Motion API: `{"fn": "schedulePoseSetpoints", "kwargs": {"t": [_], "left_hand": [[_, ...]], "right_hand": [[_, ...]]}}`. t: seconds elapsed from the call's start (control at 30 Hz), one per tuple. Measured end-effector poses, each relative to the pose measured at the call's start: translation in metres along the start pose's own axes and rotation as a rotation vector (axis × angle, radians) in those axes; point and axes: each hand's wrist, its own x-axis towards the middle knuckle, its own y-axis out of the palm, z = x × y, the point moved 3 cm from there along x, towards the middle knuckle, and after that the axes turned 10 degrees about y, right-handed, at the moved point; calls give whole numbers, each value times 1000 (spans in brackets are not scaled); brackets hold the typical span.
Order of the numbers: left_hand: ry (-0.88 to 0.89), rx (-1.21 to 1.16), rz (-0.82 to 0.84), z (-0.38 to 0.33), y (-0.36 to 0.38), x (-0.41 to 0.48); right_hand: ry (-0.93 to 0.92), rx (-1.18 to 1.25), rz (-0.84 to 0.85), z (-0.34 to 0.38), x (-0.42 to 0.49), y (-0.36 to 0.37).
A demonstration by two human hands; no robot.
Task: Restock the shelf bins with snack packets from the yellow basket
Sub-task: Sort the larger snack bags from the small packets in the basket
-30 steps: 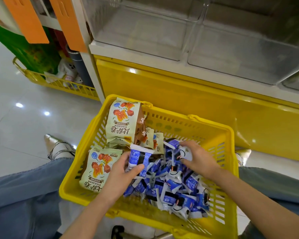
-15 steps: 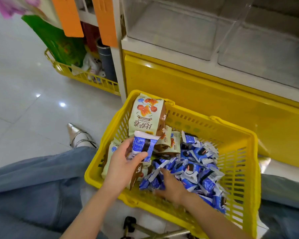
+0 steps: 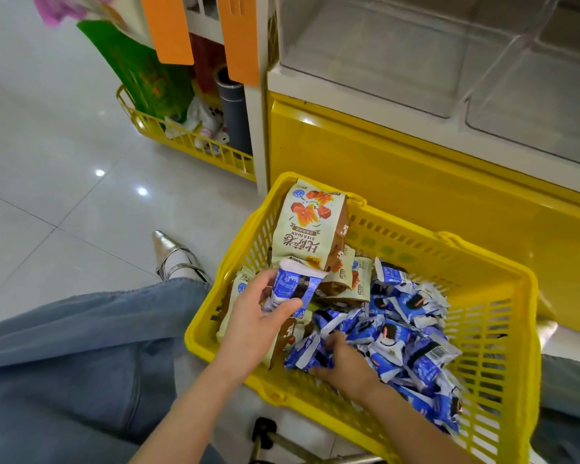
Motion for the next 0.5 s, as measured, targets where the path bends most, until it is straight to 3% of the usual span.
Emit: {"fn": "schedulePoseSetpoints", "kwargs": {"t": [0.2, 0.33, 0.5], "left_hand": [[5, 29, 44, 0, 14, 0], [8, -44, 75, -2, 47, 4], [-51, 6, 179, 1, 121, 35]], "right_hand": [[-125, -82, -171, 10, -13, -20], [-188, 59, -304, 3, -34, -67], [-1, 90, -575, -39, -51, -141]]}}
